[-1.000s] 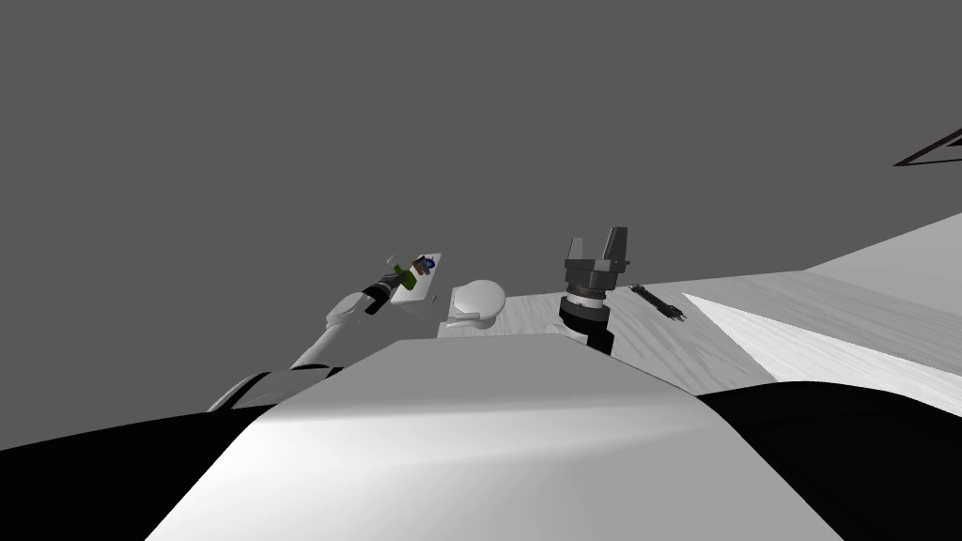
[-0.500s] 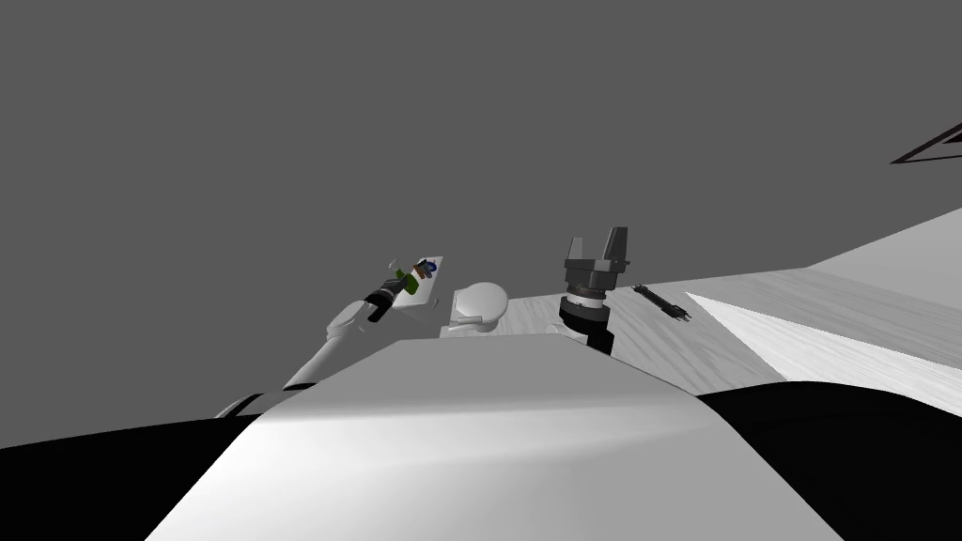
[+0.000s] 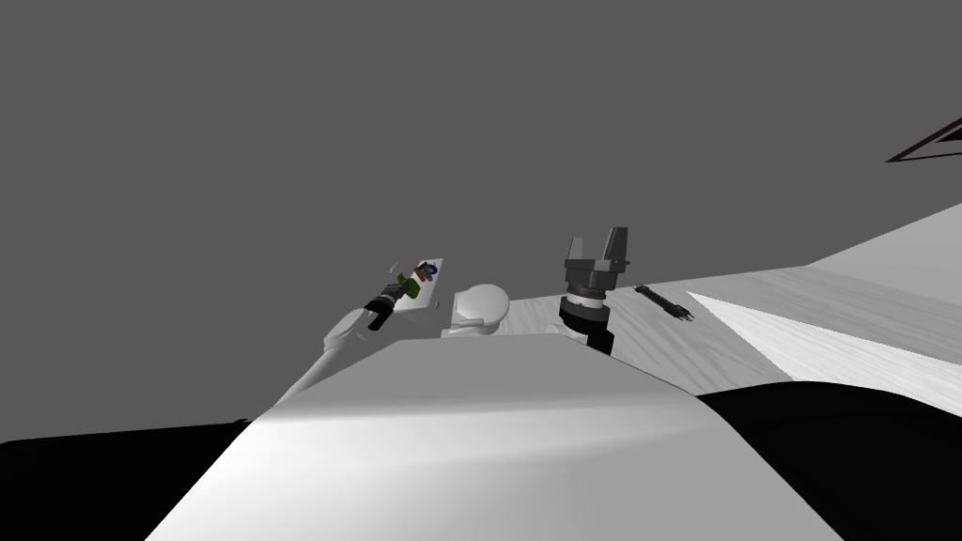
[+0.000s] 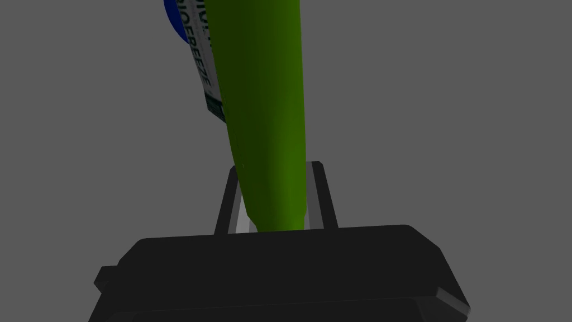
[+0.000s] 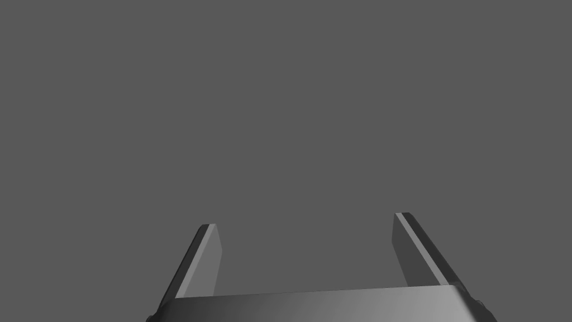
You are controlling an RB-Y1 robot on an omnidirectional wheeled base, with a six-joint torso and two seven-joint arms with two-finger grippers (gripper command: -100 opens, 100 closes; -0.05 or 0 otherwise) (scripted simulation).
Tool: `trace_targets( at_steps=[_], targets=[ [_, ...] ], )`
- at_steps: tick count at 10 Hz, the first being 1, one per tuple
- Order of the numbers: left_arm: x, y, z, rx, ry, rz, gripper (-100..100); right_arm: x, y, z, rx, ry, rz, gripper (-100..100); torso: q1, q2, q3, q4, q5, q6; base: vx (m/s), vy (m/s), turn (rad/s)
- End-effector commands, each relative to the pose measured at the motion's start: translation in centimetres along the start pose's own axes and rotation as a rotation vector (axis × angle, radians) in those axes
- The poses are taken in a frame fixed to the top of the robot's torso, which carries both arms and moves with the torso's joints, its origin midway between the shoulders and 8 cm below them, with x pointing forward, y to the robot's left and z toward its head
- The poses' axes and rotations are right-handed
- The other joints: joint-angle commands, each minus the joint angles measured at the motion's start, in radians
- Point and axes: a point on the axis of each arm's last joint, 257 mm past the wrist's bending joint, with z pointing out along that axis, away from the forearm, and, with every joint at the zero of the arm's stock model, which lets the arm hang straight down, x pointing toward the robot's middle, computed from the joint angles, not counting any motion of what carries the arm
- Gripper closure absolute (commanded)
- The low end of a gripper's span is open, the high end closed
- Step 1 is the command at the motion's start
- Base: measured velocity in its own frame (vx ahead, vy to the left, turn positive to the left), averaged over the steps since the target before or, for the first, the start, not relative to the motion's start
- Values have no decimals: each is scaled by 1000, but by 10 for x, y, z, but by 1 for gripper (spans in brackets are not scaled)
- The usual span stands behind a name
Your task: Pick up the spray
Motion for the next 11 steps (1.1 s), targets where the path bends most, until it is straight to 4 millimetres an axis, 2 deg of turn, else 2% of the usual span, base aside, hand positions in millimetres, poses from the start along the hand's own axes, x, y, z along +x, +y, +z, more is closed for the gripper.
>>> trace_targets(
  at_steps=[1,2,3,5,7,8,10,11],
  targets=[
    [6,-5,-12,7,5,11,100,0,0,0,0,0,0,0,0,0,0,0,0,0,48,46,-15],
    [-2,-14,-13,24,-11,14,100,0,0,0,0,0,0,0,-1,1,0,-1,0,-1,11,8,15],
    [9,-9,-22,-21,-4,-7,100,0,0,0,0,0,0,0,-3,2,1,-1,0,-1,50,52,-44],
    [15,-17,-36,-6,5,8,100,0,0,0,0,0,0,0,2,-1,-2,-3,2,-2,66,53,-26],
    [5,-29,-39,18,-14,10,100,0,0,0,0,0,0,0,1,1,-2,-5,3,-4,2,5,14],
    [17,-25,-50,-26,0,-12,100,0,0,0,0,0,0,0,0,2,-1,-4,3,-3,40,55,-61],
    [22,-33,-67,-14,11,1,100,0,0,0,0,0,0,0,6,-2,-3,-5,4,-4,66,60,-26],
    [11,-43,-67,5,-11,2,100,0,0,0,0,0,0,0,6,-1,-4,-6,5,-5,15,15,30]
  ],
)
